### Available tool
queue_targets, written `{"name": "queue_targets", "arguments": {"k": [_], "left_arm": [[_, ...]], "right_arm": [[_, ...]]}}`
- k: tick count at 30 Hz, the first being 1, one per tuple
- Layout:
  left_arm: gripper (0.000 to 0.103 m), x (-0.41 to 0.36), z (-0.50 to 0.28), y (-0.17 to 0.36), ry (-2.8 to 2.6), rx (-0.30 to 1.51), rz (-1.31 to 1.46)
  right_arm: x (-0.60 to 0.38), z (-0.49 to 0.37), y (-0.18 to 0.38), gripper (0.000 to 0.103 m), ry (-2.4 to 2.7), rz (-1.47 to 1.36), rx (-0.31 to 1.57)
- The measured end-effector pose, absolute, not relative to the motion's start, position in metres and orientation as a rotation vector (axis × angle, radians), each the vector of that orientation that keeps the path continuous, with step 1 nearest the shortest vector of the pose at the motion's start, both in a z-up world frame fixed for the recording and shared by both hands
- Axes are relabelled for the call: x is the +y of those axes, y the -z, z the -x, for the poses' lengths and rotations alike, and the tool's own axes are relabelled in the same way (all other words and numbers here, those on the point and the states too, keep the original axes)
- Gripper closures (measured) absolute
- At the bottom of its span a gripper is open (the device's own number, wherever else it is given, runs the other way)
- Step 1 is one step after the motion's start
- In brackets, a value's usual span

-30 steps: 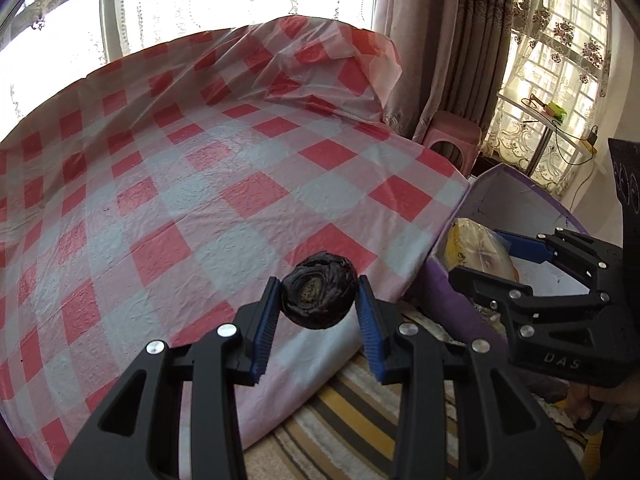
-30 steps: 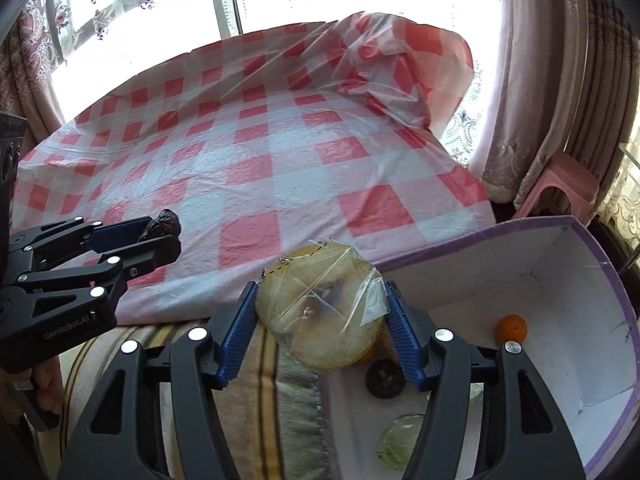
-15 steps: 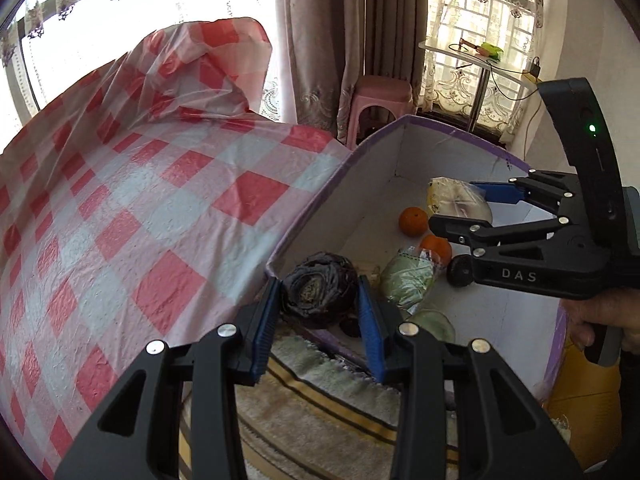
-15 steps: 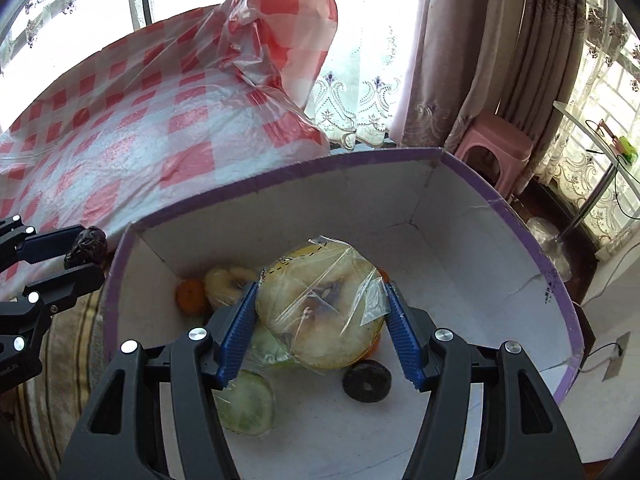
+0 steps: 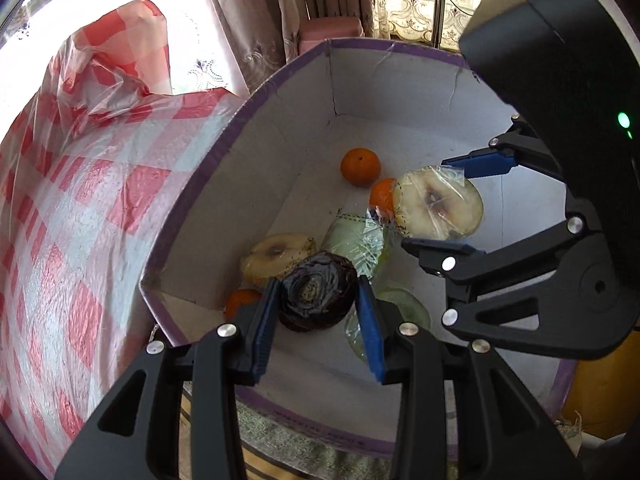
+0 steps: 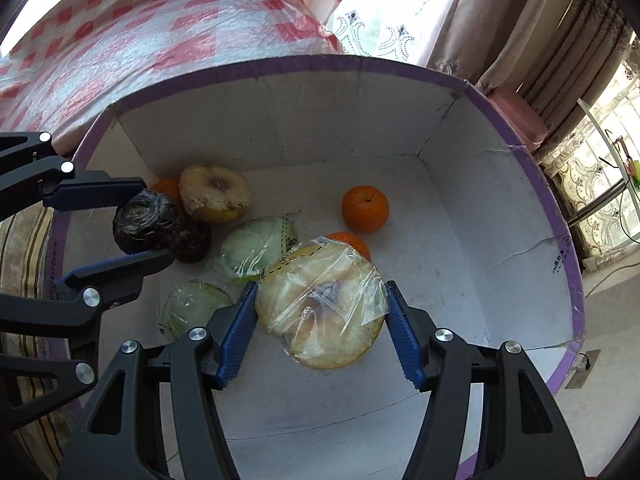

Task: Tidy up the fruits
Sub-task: 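Open the right tool to drop the fruit half while the left tool releases the dark fruit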

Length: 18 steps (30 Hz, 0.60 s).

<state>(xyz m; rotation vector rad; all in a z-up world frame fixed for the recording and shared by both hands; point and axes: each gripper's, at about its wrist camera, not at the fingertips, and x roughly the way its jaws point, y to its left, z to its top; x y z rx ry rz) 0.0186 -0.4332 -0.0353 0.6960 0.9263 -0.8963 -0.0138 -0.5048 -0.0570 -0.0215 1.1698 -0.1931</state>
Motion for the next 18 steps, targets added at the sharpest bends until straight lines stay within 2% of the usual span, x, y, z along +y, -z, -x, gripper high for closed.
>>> {"name": "queue_targets", "arguments": {"k": [18], "left_arm": [[0.065, -0.449, -0.031, 0.063, 0.893, 1.035, -0.786]], "right_arm": [[-0.499, 0.015, 0.090, 0.042, 0.234, 0.068, 1.309]]}}
